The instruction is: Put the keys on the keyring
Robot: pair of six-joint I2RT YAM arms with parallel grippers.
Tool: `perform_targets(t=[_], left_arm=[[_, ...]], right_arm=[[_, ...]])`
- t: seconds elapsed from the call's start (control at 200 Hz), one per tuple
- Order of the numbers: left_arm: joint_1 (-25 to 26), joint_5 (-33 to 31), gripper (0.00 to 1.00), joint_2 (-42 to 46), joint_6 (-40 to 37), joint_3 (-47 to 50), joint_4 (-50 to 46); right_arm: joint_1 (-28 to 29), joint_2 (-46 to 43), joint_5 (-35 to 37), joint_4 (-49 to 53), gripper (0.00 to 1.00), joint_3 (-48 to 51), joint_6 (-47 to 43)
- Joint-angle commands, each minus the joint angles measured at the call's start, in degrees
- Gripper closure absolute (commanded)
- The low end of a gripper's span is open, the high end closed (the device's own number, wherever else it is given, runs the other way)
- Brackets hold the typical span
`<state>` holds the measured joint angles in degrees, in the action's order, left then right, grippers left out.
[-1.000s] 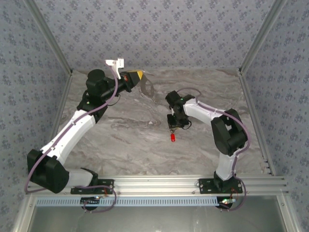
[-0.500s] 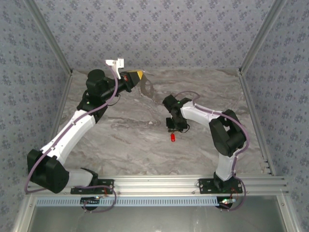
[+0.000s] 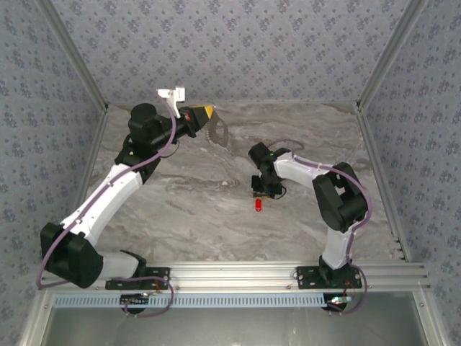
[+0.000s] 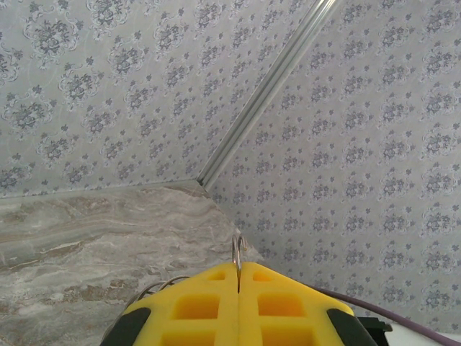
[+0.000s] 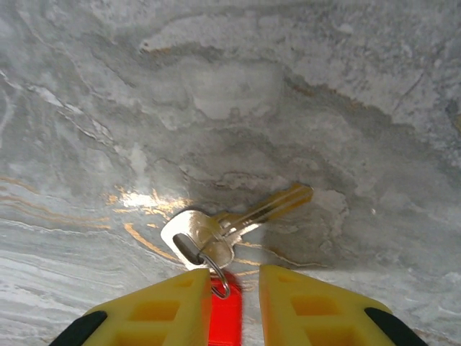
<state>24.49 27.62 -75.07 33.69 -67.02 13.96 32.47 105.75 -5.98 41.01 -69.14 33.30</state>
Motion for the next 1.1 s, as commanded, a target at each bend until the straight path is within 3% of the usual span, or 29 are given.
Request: perform_targets(t=[0.0,0.909,1.099], left_arm=[[0.12,0.31,1.0,0.52,-0.48,-2.13,3.36],[0.1,0.37,1.0,0.53,-0.39,-1.97,3.27],[0.14,0.32,1.0,0.52,-0.47,-1.95,3.31]], right_arm=[[-0.46,-0.73,-1.8,-0.89,0.73,0.33,1.42],[-1.2,-1.59,-3.32,-2.6,0.91,3.09,2.03],[-1.4,-2.2,-3.07,-2.52,1.0,3.16,1.97]])
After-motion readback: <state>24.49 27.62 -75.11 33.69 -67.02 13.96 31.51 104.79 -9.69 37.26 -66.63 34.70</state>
